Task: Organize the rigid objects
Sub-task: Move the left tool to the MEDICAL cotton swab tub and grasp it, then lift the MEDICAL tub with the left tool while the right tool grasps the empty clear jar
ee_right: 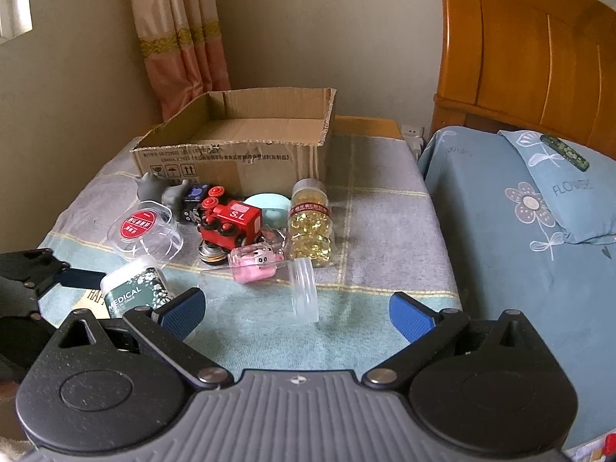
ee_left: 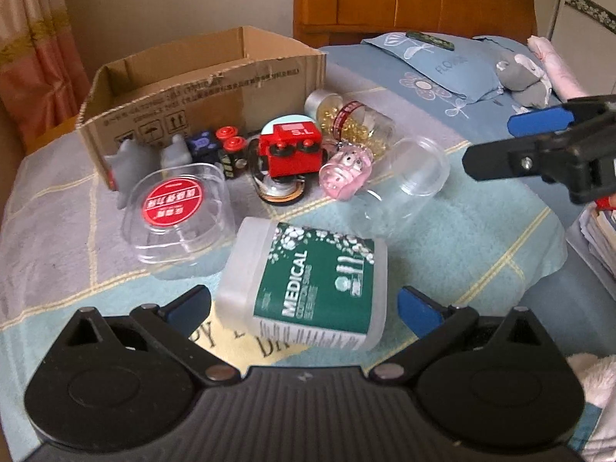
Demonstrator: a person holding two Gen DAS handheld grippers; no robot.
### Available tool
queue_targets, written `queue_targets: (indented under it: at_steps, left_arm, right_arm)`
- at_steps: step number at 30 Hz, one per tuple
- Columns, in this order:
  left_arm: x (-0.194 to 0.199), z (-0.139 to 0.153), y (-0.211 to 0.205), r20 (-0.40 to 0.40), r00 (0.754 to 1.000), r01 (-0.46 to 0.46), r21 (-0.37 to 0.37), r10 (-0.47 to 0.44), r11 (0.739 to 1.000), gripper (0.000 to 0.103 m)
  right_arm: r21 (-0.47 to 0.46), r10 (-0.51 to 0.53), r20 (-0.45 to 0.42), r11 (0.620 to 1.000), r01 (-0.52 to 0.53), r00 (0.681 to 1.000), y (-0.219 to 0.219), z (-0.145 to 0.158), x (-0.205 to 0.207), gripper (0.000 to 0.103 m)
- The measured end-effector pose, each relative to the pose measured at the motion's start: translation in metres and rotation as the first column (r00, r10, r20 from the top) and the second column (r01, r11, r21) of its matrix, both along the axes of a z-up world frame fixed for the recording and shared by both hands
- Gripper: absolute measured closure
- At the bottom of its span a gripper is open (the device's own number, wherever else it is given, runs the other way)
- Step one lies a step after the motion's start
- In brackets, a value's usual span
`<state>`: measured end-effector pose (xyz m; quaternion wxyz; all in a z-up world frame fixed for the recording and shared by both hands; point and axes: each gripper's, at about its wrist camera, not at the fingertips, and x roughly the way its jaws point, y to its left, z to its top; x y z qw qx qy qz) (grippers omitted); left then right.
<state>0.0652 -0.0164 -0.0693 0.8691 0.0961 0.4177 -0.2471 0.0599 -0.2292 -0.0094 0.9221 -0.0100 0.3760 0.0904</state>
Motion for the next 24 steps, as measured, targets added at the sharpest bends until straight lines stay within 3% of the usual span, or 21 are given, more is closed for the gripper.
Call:
queue_targets:
  at_steps: [9,12,24]
  left_arm:
    - [0.012,-0.008,-0.008,0.012,0.999,0.042,0.025,-0.042,0.999,0.006]
    - [0.013,-0.009,-0.006,0.005,0.999,0.037,0.021,-0.037,0.999,0.017]
    - [0.003,-0.008,0.022,-0.020,0.998,-0.061,-0.017,0.061,0.998,0.018]
  right_arm:
    - [0.004,0.037,-0.015,0.999,-0.037,0.999,0.002,-0.008,0.004,0.000]
    - [0.010,0.043,-0.019,0.999,-0.043,0.999,0.002,-0.009,0.004,0.000]
    - [0.018,0.113,-0.039,0.994,-0.112,0.993,0.012,-0.021,0.018,0.000]
